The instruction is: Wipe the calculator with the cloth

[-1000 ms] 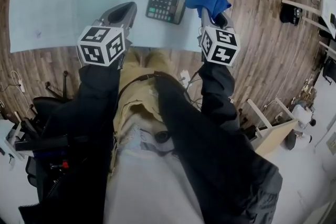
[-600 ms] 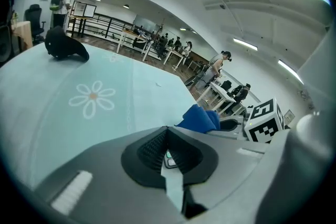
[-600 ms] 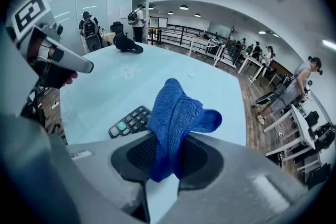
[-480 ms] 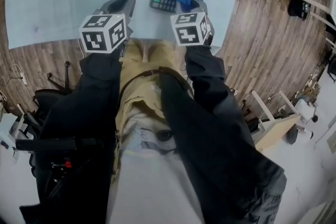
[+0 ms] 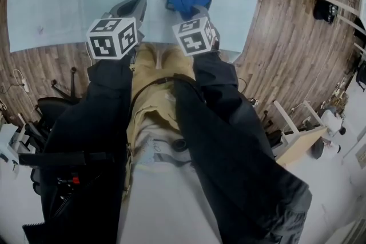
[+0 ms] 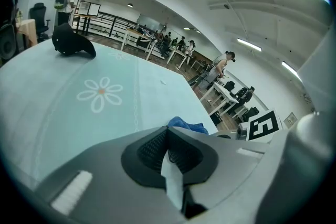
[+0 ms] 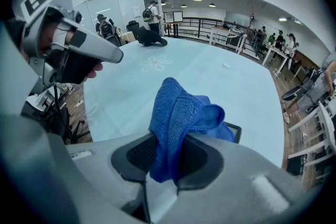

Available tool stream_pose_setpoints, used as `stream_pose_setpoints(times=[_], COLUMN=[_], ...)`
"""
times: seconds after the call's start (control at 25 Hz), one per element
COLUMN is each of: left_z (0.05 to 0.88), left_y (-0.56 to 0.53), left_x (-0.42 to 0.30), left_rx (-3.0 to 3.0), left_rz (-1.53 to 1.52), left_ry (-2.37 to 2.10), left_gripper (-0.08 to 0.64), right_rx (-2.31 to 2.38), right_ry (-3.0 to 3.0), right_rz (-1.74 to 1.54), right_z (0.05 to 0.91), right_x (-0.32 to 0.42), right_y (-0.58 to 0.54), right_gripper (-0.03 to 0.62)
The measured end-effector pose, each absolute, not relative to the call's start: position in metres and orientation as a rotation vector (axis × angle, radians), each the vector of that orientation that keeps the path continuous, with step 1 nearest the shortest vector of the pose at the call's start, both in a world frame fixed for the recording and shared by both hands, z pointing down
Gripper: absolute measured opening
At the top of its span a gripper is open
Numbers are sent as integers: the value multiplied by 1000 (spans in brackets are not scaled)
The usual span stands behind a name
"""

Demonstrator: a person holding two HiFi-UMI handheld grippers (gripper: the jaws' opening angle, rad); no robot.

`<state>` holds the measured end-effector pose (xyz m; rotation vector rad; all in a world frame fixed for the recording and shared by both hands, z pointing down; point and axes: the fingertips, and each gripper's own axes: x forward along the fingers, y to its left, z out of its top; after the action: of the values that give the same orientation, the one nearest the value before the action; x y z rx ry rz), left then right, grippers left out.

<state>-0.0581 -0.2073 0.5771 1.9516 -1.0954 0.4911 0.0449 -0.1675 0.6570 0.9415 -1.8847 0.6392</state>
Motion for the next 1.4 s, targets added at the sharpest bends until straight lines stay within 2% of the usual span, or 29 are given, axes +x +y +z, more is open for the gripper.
stream_pose_setpoints(times=[0.36, 0.68, 0.88, 1.08, 1.24, 1.4], left_z=[577, 576, 577, 578, 579, 582], left_y=[-209, -211, -210, -209, -207, -205], left_x=[-65, -65, -64, -65, -65, -67], left_rx=[1944, 1942, 1935, 1933, 1933, 1924], left_rz=[484, 479, 481, 482, 489, 497], left_ry=[-1111, -1117, -1117, -1113, -1112, -1111], left_gripper=[0, 0, 0, 0, 0, -1], right_rx=[890, 1068, 1274, 1402, 1326, 1153], right_ry=[-2061, -2193, -2179, -2061, -1929, -1851], right_rz=[926, 1117, 1043, 766, 601, 616], right_z=[641, 581, 548, 530, 561, 618], right_x=[19, 53, 107, 148, 148, 121], right_y=[-146, -167, -201, -234, -240, -218], right_gripper=[100, 100, 100, 100, 100, 100])
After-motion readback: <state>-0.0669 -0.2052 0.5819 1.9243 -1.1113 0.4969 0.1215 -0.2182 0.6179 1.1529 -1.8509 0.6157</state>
